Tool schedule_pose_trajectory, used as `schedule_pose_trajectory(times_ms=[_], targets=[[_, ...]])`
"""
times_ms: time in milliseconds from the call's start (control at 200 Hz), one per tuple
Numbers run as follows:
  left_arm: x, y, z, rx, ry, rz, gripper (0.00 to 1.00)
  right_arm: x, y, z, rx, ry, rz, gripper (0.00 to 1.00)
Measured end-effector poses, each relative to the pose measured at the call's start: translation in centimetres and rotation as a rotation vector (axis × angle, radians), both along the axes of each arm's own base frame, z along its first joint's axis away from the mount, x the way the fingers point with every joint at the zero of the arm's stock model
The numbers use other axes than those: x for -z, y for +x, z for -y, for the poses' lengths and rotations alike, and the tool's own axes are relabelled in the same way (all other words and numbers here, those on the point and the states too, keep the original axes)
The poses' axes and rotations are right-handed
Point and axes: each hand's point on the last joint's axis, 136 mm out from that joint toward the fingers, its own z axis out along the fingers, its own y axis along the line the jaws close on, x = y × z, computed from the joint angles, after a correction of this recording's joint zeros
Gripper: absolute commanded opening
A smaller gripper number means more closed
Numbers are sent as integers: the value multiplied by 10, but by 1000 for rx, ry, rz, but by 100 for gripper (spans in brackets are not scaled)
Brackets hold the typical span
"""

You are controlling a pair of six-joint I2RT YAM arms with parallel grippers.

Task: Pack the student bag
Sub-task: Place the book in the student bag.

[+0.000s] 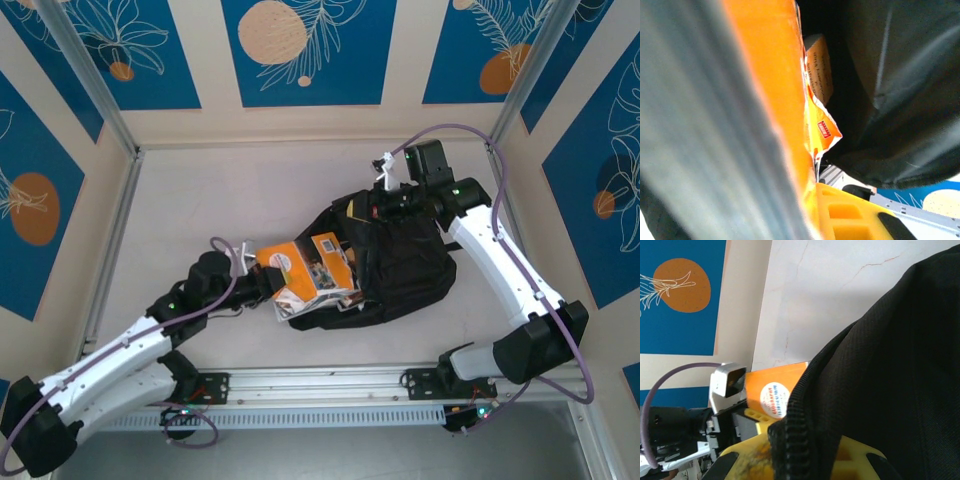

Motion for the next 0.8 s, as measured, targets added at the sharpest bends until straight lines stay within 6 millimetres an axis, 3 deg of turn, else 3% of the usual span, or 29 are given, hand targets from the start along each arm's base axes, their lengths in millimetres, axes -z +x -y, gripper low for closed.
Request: schedule_pose_trajectory(times_ms=[345, 800], targets=[[17, 12, 16, 34, 25, -20, 0, 12, -10, -23, -59, -24, -1, 0], [25, 46, 64, 154, 15, 55, 0, 36, -23, -58, -140, -47, -7, 1]])
